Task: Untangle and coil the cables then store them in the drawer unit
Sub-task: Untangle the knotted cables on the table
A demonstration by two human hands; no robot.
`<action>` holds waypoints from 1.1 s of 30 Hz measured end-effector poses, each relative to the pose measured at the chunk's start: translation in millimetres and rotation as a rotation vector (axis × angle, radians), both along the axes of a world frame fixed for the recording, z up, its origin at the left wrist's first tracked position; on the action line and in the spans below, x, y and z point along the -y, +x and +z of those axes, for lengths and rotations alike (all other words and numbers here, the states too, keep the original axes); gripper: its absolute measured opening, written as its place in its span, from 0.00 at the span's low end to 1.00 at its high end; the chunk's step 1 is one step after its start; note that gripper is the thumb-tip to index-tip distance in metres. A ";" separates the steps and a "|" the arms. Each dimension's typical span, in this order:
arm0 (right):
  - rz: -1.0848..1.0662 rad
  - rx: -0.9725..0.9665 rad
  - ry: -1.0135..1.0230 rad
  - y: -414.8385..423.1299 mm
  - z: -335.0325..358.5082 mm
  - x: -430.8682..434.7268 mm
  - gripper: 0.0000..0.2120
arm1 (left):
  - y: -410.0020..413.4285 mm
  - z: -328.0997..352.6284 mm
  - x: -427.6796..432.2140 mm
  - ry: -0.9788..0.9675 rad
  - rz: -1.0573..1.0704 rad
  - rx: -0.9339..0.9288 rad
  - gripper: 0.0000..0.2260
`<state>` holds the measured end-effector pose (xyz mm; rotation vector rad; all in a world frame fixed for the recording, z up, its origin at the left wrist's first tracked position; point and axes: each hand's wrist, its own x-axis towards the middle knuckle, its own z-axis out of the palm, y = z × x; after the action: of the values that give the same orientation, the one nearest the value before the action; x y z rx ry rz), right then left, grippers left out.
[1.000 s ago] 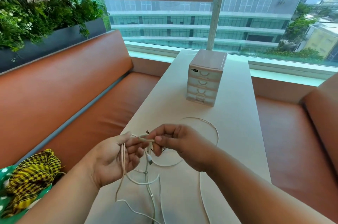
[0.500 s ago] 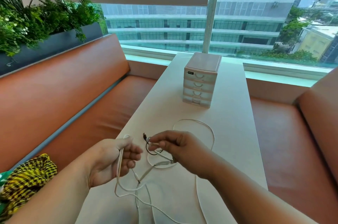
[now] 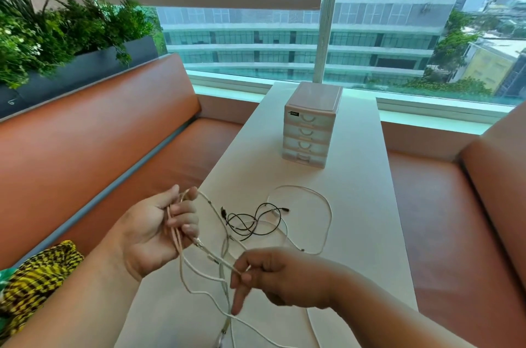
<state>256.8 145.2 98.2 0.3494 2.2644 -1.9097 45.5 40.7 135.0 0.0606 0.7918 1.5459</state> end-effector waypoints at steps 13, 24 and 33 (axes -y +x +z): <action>-0.061 0.270 0.049 34.9 -31.9 -33.1 0.15 | -16.7 -24.2 10.9 0.047 0.163 -0.037 0.08; -0.017 0.685 0.234 43.9 -57.0 -44.9 0.33 | -39.7 -52.3 25.7 0.194 -0.138 -0.046 0.30; 0.025 0.918 0.571 52.8 -99.0 -52.3 0.19 | -45.4 -59.4 38.6 0.201 -0.171 -0.126 0.31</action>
<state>309.6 197.5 -0.8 1.0027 2.0197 -0.7418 0.1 2.1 75.6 0.3678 0.7083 1.4645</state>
